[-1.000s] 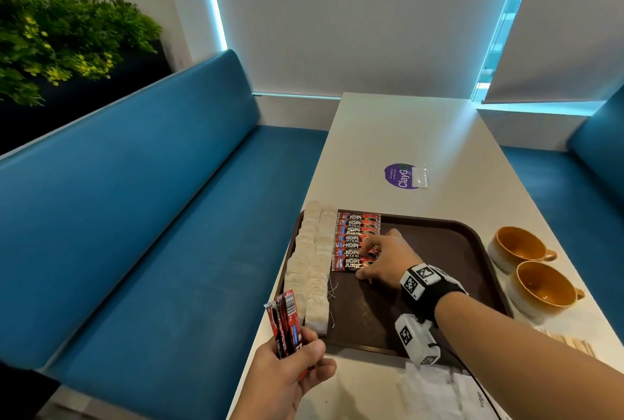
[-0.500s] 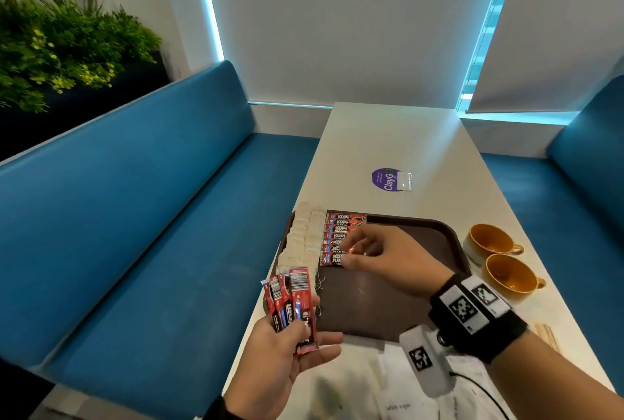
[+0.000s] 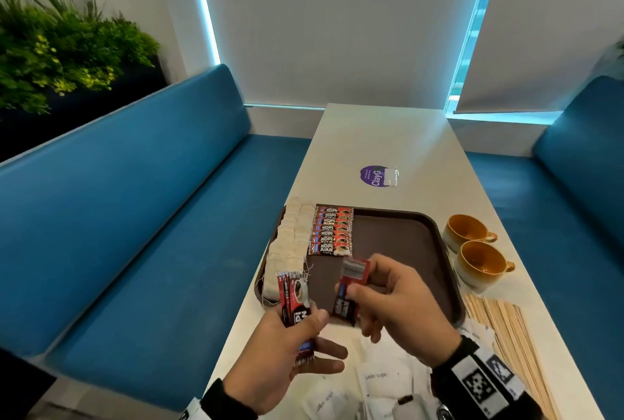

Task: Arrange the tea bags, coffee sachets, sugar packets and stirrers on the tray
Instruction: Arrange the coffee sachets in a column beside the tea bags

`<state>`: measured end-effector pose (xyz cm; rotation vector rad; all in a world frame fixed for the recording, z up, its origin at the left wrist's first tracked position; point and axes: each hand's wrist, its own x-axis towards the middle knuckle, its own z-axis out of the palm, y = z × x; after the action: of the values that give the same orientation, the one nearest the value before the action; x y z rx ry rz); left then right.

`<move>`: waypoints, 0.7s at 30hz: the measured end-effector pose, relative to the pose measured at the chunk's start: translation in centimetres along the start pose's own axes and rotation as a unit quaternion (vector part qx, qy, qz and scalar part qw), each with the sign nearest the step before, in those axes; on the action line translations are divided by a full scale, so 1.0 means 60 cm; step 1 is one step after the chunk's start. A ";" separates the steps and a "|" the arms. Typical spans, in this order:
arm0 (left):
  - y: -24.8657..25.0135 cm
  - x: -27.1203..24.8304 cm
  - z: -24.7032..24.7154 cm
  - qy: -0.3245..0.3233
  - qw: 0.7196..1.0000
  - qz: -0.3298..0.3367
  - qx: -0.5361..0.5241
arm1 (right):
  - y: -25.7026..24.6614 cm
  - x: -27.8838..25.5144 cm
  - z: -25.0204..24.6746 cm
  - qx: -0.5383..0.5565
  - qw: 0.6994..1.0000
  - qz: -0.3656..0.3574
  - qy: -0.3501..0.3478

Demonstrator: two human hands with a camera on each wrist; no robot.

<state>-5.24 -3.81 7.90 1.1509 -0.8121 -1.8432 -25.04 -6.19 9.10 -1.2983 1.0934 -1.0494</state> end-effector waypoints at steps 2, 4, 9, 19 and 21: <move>-0.001 -0.001 0.006 0.006 1.000 -0.008 -0.022 | -0.009 -0.009 -0.003 -0.009 0.998 -0.031 0.046; 0.001 -0.002 0.012 -0.011 0.998 -0.012 -0.058 | -0.013 -0.016 -0.001 -0.021 0.997 -0.049 0.063; 0.010 -0.002 0.019 -0.028 0.995 0.026 -0.097 | -0.003 -0.025 0.006 -0.159 0.982 -0.102 0.005; 0.002 -0.005 0.009 0.028 0.995 0.091 -0.003 | -0.008 -0.030 0.003 -0.228 0.966 -0.114 0.046; 0.002 -0.004 0.011 0.042 0.995 0.093 -0.013 | -0.006 -0.028 0.001 -0.213 0.969 -0.088 0.086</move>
<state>-5.75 -3.57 8.32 1.0901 -0.8168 -1.6374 -25.29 -4.57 9.48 -1.6938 1.4105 -1.1105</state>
